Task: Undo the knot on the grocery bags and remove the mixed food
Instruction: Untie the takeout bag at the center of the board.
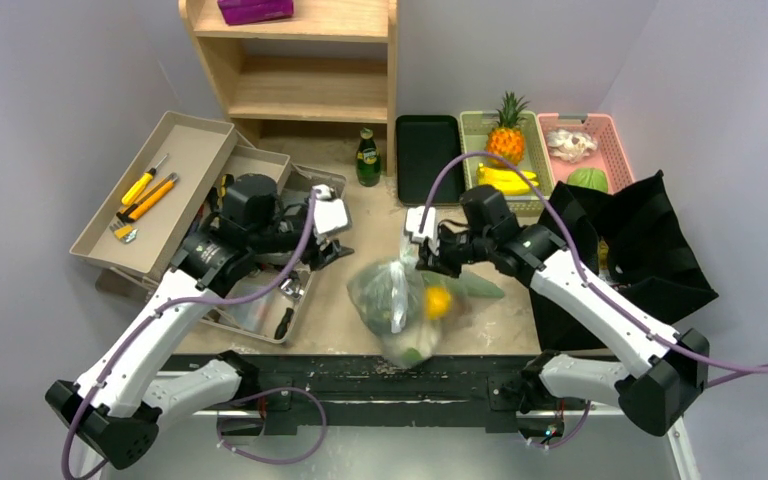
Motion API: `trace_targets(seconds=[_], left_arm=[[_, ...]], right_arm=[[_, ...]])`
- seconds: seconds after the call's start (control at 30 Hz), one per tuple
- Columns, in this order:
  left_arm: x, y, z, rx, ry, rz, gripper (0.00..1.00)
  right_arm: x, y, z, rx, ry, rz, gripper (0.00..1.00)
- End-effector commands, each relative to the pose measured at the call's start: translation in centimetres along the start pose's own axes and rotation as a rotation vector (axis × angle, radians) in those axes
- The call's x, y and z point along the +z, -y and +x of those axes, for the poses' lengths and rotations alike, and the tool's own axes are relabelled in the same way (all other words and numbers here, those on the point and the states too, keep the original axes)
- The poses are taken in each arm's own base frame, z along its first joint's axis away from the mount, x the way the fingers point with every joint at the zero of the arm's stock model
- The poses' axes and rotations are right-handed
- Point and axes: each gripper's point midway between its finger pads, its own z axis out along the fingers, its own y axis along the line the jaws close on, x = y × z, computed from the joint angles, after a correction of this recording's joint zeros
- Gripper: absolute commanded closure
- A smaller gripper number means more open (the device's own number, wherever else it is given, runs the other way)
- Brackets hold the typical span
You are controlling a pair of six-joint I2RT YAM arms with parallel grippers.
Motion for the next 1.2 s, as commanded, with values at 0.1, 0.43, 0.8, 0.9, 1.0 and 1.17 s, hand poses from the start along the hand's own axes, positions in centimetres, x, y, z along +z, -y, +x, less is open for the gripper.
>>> trace_targets(seconds=[0.1,0.43,0.8,0.9,1.0,1.17], left_arm=[[1.7,3.4,-0.3,0.167,0.032,0.151,0.41],[4.5,4.1,-1.9,0.097,0.082,0.189,0.30],[9.3,6.2,6.1,0.026,-0.125,0.303,0.71],[9.0,7.0,7.5,-0.008,-0.147,0.314,1.00],[8.6,7.3,8.1,-0.046,-0.178,0.306,1.00],[5.9,7.1,8.9,0.033,-0.161,0.245,1.00]], right_arm=[[0.7,0.8,-1.9,-0.201,0.083,0.061,1.00],[-1.0,-0.8,-6.5,-0.399,0.234,0.081,1.00],[1.6,0.6,-5.2,-0.418,0.238,0.132,1.00],[1.4,0.9,-5.4,-0.398,0.256,0.165,1.00],[0.8,1.1,-5.7,-0.377,0.271,0.189,1.00],[-2.1,3.6,-3.4,-0.328,0.179,0.283,1.00]])
